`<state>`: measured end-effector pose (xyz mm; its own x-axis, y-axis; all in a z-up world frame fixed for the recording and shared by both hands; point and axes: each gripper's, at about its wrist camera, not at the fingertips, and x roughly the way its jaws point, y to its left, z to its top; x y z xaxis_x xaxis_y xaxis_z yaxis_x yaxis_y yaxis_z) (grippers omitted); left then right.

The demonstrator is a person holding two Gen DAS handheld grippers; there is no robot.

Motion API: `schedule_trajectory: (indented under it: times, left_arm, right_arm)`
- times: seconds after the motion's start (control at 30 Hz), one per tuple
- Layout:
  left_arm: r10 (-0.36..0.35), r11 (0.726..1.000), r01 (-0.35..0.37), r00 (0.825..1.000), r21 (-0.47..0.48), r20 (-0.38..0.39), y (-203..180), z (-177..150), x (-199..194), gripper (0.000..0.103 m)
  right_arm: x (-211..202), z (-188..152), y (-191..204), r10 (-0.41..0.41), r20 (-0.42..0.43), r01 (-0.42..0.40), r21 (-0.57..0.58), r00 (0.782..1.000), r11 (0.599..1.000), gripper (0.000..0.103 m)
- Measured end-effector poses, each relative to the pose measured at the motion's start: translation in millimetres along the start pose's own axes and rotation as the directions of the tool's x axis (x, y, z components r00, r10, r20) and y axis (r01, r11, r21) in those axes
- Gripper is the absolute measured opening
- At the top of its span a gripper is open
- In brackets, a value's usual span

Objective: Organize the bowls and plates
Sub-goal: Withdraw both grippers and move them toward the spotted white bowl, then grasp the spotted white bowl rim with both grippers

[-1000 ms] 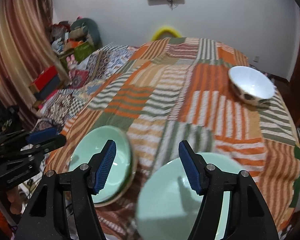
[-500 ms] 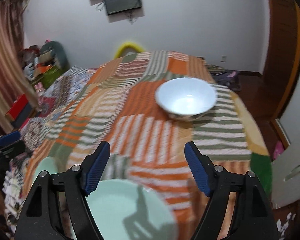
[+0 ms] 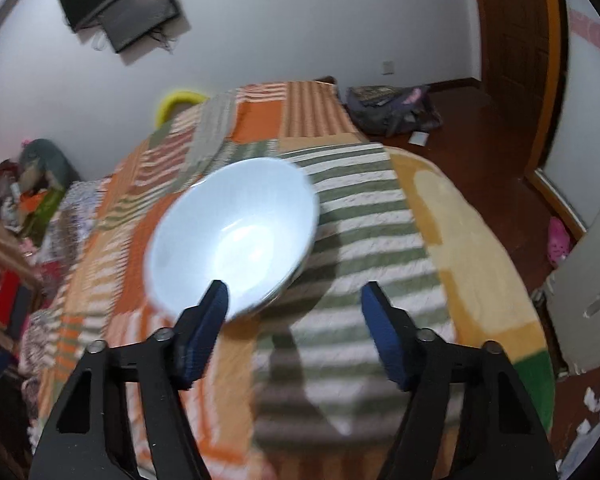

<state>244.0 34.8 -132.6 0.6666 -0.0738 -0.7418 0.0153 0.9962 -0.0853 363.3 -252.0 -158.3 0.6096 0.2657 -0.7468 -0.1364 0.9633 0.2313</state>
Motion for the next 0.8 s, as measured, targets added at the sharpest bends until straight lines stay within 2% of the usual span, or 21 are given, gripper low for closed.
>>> schedule_trajectory:
  times: [0.07,0.13,0.2,0.3,0.4,0.5,0.67,0.8]
  left_arm:
    - [-0.004,1.0,0.004,1.0,0.004,-0.006,-1.5,2.0,6.9,0.068]
    - [-0.005,1.0,0.006,1.0,0.008,-0.015,-2.8,3.4,14.1,0.068]
    - [-0.004,1.0,0.004,1.0,0.009,-0.027,-2.9,4.3,21.1,0.068]
    - [-0.003,1.0,0.003,0.999,0.009,-0.043,-3.2,4.7,29.1,0.068]
    - [-0.014,1.0,0.014,0.998,0.003,-0.059,-5.3,5.0,35.1,0.068]
    - [-0.018,1.0,0.019,0.997,0.007,-0.07,-9.3,5.5,40.6,0.068]
    - [0.053,0.997,-0.046,0.995,0.069,-0.091,-19.3,6.9,59.2,0.068]
    - [0.025,0.998,-0.018,0.992,0.056,-0.126,-20.7,7.8,70.1,0.068]
  right_arm:
    - [9.9,5.7,-3.6,-0.018,-0.013,0.018,0.004,1.0,1.0,0.052]
    - [17.6,9.3,-7.3,0.013,-0.042,-0.012,0.02,0.999,1.0,0.043]
    - [23.0,11.7,-8.2,0.048,-0.064,-0.046,0.032,0.997,0.998,0.03]
    - [27.1,12.1,0.3,0.067,-0.073,-0.068,-0.011,0.995,0.998,0.017]
    - [23.1,7.0,9.4,0.048,-0.066,-0.052,-0.071,0.997,0.996,0.017]
    - [20.2,-1.7,14.5,0.082,-0.089,-0.091,-0.098,0.993,0.991,0.017]
    - [10.0,-23.2,28.4,0.104,-0.114,-0.124,-0.189,0.988,0.974,0.017]
    - [4.9,-39.6,38.6,0.139,-0.138,-0.169,-0.236,0.981,0.957,0.017]
